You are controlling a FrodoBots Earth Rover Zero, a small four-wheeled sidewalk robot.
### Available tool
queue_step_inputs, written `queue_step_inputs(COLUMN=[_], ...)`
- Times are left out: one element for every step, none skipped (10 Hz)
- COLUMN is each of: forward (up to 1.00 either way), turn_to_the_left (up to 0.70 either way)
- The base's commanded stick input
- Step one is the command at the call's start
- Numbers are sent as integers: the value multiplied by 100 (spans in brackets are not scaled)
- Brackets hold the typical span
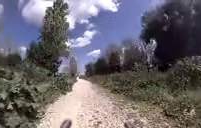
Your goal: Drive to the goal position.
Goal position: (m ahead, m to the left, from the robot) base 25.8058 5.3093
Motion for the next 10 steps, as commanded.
queue_step_inputs(forward=[85,85,85,85,85,85,85,85,85,85], turn_to_the_left=[0,0,0,0,0,0,0,0,0,0])
